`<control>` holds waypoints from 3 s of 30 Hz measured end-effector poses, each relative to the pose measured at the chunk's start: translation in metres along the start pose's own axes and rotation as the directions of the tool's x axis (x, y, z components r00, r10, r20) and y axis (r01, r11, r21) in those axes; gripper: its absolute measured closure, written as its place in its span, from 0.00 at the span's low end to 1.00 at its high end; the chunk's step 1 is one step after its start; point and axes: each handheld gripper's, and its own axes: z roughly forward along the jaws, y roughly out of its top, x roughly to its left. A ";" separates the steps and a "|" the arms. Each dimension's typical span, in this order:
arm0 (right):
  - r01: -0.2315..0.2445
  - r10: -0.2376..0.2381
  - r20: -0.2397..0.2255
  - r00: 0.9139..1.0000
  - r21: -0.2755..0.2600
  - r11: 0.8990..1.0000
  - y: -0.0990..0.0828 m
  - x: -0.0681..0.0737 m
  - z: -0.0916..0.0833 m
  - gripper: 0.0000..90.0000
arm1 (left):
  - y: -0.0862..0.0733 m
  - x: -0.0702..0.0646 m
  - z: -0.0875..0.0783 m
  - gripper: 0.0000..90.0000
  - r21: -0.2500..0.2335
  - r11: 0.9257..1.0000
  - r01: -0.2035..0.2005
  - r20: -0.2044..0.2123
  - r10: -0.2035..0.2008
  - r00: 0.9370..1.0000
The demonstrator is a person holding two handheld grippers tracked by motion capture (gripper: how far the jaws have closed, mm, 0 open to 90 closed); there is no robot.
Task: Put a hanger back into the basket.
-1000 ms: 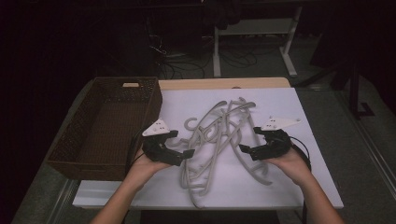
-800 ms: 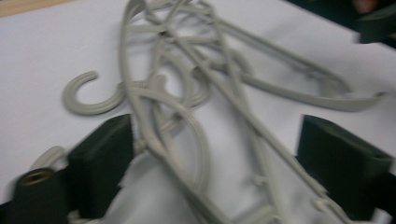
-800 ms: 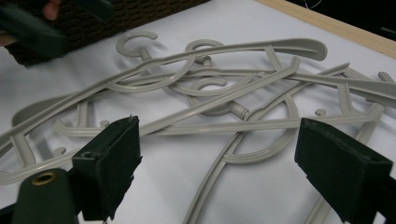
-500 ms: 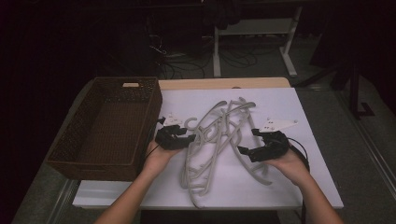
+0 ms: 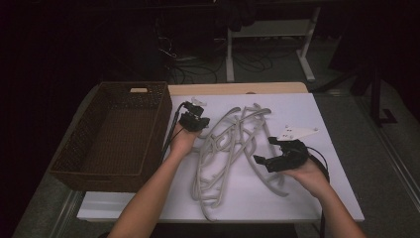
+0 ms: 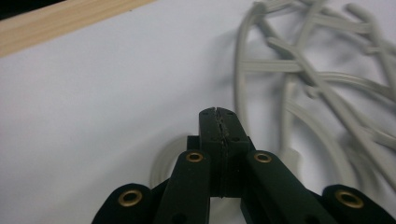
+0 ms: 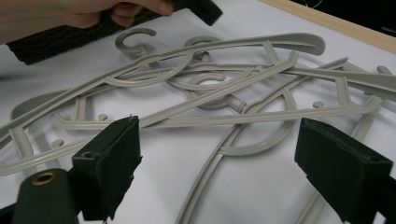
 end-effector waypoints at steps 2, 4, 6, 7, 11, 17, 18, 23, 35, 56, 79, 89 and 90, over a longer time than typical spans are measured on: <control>-0.001 0.001 0.000 1.000 0.000 1.000 0.000 0.000 0.000 0.15 | 0.005 0.000 0.010 1.00 0.012 1.000 -0.003 0.000 0.003 1.000; -0.002 0.002 -0.001 1.000 -0.003 1.000 0.000 -0.001 0.000 0.15 | 0.008 -0.001 0.019 1.00 0.040 0.999 -0.022 -0.021 0.023 1.000; -0.003 0.003 -0.001 1.000 -0.005 1.000 0.000 -0.001 -0.001 0.15 | 0.010 -0.001 0.027 1.00 0.061 0.998 -0.015 -0.012 0.016 1.000; -0.005 0.005 -0.002 1.000 -0.005 1.000 -0.001 -0.001 -0.001 0.15 | 0.010 -0.001 0.031 1.00 0.068 0.998 -0.015 -0.013 0.016 1.000; -0.008 0.008 0.001 1.000 -0.007 1.000 -0.001 -0.002 -0.003 0.15 | 0.009 -0.002 0.041 1.00 0.074 0.997 0.009 0.041 -0.012 0.999; -0.019 0.019 0.008 1.000 -0.011 1.000 -0.003 -0.005 -0.005 0.15 | 0.009 -0.012 0.049 1.00 0.071 0.997 -0.002 0.089 -0.004 0.996; -0.018 0.018 0.008 1.000 -0.011 1.000 -0.003 -0.005 -0.005 0.15 | 0.010 -0.014 0.050 1.00 0.070 0.998 -0.008 0.101 0.001 0.995; -0.022 0.022 0.013 1.000 -0.013 1.000 -0.003 -0.006 -0.007 0.15 | 0.015 -0.025 0.054 1.00 0.058 0.998 -0.029 0.127 0.022 0.992; -0.020 0.020 0.012 1.000 -0.014 1.000 -0.003 -0.006 -0.008 0.15 | 0.024 -0.041 0.055 0.90 0.032 0.996 -0.086 0.146 0.080 0.986; 0.016 -0.014 -0.067 0.998 0.036 0.999 0.004 0.015 0.024 0.70 | -0.029 -0.027 -0.068 0.37 -0.118 0.993 -0.001 0.254 0.032 0.967; 0.097 -0.079 -0.111 0.991 0.172 0.980 -0.004 0.027 0.080 0.99 | -0.099 -0.045 -0.107 0.18 -0.119 0.993 -0.017 0.286 0.051 0.957; 0.097 -0.081 -0.094 0.992 0.175 0.980 -0.004 0.031 0.082 0.99 | -0.107 -0.055 -0.091 0.23 -0.020 0.997 -0.072 0.291 0.075 0.954; 0.095 -0.080 -0.094 0.992 0.173 0.980 -0.005 0.031 0.082 0.99 | -0.107 -0.056 -0.089 0.24 -0.013 0.997 -0.078 0.290 0.079 0.954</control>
